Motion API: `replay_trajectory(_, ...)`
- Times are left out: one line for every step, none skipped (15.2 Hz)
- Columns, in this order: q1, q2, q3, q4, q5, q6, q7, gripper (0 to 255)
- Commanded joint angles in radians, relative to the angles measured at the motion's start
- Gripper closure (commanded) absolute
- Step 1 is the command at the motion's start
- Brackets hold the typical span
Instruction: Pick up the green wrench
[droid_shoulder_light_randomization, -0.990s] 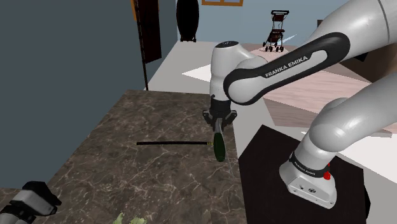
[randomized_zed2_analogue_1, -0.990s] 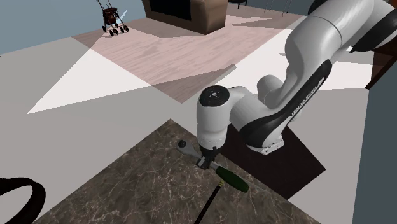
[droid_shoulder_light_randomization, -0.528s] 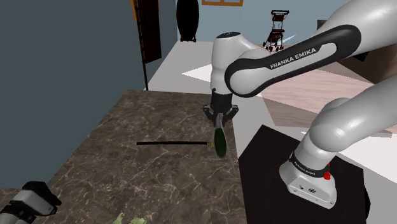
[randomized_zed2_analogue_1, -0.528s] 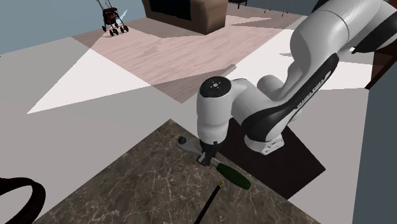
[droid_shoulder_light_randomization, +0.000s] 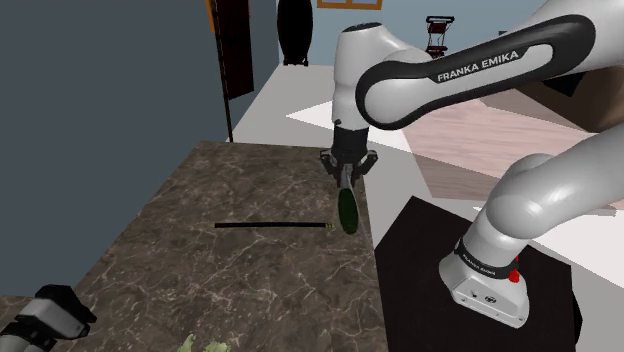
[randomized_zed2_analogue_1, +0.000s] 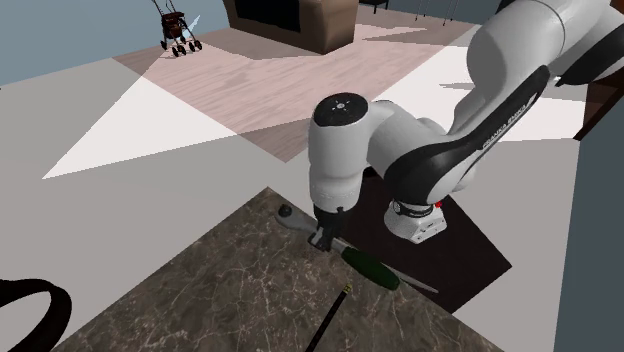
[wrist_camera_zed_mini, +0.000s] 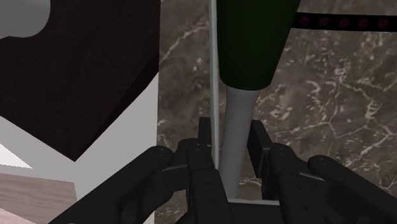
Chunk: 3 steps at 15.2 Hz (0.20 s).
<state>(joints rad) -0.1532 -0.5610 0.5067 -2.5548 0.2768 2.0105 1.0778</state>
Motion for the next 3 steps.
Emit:
replay_trajectory(-0.001,-0.010,-0.008,0.019,-0.004,-0.029,-0.001,255)
replay_trajectory(-0.001,-0.011,-0.009,0.020,-0.004,-0.032,-0.001,255)
replay_trajectory(-0.001,-0.011,-0.009,0.020,-0.004,-0.031,-0.001,255)
